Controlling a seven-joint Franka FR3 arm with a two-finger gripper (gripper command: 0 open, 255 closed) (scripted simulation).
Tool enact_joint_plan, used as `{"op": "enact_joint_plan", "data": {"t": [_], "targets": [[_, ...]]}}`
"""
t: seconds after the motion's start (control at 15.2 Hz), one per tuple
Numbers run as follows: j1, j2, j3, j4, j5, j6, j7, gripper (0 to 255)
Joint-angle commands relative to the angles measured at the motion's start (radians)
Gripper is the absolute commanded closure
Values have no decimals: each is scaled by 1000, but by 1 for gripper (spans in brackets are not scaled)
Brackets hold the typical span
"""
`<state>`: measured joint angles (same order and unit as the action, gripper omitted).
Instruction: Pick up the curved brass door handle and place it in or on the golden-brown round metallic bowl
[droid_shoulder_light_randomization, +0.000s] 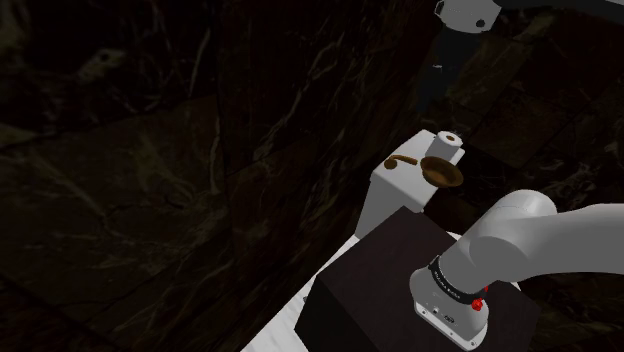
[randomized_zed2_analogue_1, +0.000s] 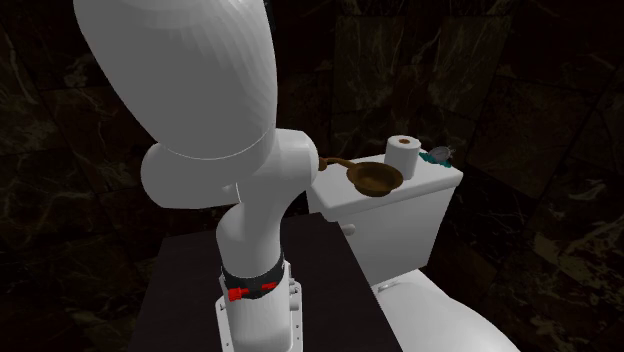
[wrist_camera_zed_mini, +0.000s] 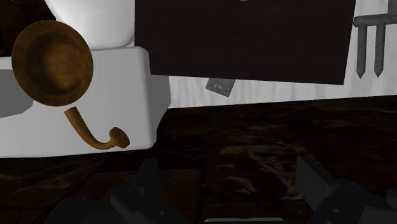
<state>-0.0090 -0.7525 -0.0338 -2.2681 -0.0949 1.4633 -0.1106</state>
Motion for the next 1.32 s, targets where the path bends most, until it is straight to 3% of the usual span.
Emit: {"op": "enact_joint_plan", "data": {"t": [0.0,0.66,1.25], "targets": [[0,0,0,0,0,0,0,0],[-21,-4,-195,-247,-150,291,-261,0],[-35,169,-404,-336,-267,608,-494,0]]}}
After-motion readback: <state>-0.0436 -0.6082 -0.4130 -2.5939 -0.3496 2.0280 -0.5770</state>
